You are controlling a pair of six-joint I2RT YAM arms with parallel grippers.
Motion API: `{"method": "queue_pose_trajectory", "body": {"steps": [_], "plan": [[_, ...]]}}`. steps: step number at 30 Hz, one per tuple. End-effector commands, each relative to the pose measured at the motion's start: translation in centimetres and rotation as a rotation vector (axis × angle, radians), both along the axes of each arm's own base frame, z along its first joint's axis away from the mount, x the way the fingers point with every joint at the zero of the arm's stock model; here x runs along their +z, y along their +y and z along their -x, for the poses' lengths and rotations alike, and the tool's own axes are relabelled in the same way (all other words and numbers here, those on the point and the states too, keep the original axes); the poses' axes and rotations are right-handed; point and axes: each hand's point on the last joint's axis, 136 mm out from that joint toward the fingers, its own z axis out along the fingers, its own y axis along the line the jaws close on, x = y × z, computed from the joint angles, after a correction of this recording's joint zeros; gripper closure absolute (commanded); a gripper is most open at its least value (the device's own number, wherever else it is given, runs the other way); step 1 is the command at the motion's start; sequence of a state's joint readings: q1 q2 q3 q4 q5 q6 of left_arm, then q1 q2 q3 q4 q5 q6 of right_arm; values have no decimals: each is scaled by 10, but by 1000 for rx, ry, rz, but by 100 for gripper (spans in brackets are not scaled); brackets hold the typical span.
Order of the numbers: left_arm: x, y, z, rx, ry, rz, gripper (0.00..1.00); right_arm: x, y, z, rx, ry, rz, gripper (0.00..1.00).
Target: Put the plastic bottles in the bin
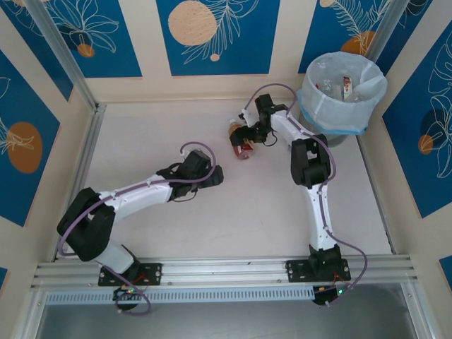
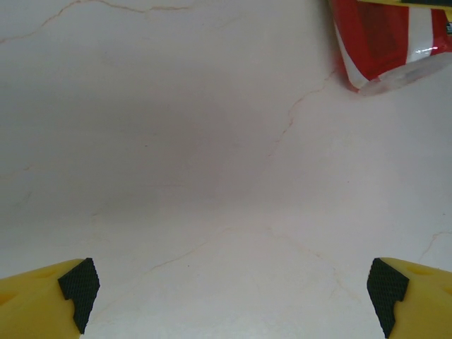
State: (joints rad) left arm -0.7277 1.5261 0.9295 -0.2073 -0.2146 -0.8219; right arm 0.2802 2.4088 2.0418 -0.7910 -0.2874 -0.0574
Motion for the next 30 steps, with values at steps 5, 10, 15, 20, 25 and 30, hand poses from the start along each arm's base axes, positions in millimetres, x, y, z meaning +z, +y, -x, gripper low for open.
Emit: {"method": "queue_pose_trajectory", "body": {"steps": [5, 10, 15, 20, 25, 30], "plan": [[11, 11, -4, 25, -27, 32, 1, 32, 5, 18, -69, -133, 103, 31], [12, 15, -4, 31, -33, 31, 1, 24, 12, 38, -81, -119, 132, 40], [13, 18, -4, 36, -36, 34, 1, 13, 24, 73, -45, -46, 139, 40], [10, 25, -2, 57, -29, 24, 1, 19, 29, 108, -66, -19, 166, 39], [9, 33, -1, 91, -30, 16, 1, 24, 24, 146, -83, 4, 258, 35], [5, 42, 3, 129, -26, 5, 1, 29, 21, 159, -150, 15, 287, 17]]}}
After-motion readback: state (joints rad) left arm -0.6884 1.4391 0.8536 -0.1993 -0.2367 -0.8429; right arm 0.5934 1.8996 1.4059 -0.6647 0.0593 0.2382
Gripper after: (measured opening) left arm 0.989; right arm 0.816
